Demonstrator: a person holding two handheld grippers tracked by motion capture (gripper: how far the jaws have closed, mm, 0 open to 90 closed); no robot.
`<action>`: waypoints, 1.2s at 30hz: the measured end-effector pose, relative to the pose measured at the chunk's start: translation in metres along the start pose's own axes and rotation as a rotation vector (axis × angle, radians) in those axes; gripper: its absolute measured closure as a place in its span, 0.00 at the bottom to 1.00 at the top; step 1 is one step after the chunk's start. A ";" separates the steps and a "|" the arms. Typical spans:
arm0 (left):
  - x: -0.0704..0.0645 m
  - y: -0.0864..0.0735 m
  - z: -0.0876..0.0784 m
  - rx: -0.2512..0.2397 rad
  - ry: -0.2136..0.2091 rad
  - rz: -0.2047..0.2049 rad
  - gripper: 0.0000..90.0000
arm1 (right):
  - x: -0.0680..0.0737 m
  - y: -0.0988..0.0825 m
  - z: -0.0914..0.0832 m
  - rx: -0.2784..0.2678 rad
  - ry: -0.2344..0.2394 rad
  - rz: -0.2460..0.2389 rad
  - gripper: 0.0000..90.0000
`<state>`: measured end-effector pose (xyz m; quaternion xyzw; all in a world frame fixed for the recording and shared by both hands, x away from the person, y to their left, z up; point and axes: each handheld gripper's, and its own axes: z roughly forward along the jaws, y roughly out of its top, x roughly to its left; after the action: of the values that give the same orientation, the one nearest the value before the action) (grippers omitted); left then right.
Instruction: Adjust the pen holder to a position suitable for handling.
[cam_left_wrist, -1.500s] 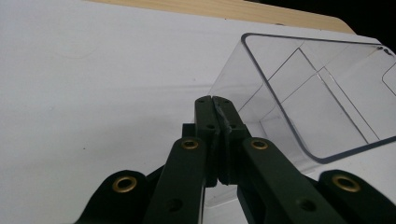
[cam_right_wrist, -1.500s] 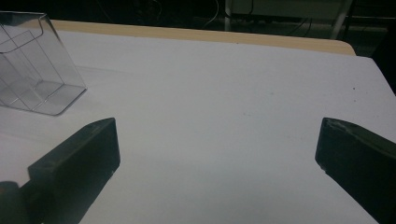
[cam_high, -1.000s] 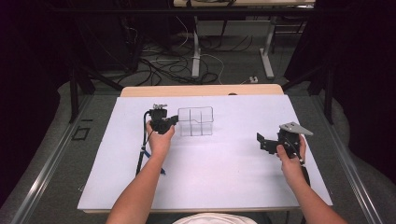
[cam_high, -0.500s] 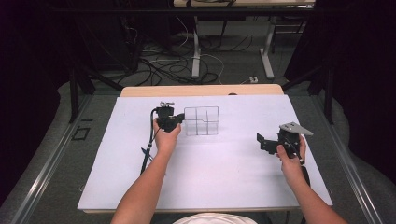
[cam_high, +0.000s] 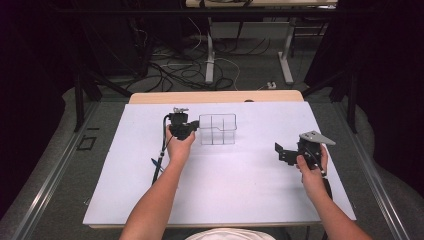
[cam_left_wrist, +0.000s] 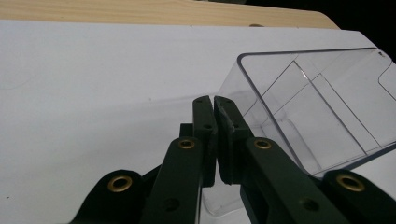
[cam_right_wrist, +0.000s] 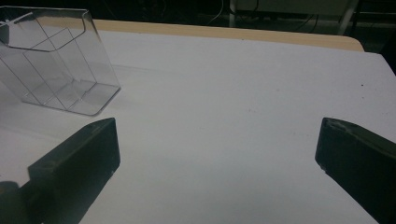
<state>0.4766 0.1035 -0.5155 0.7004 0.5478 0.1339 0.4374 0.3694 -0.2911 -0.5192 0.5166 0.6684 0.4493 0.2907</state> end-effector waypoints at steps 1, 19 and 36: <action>0.000 0.000 -0.001 0.000 0.005 0.002 0.97 | 0.000 0.000 0.000 0.001 0.000 0.002 0.00; -0.004 0.006 -0.028 -0.062 -0.008 0.045 0.75 | 0.001 0.000 -0.002 0.005 -0.001 -0.007 0.00; -0.011 0.011 -0.065 -0.141 0.008 0.094 0.46 | 0.001 -0.001 -0.001 0.007 0.001 -0.013 0.00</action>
<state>0.4363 0.1241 -0.4660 0.6923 0.5051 0.1953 0.4768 0.3682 -0.2901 -0.5192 0.5128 0.6735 0.4454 0.2915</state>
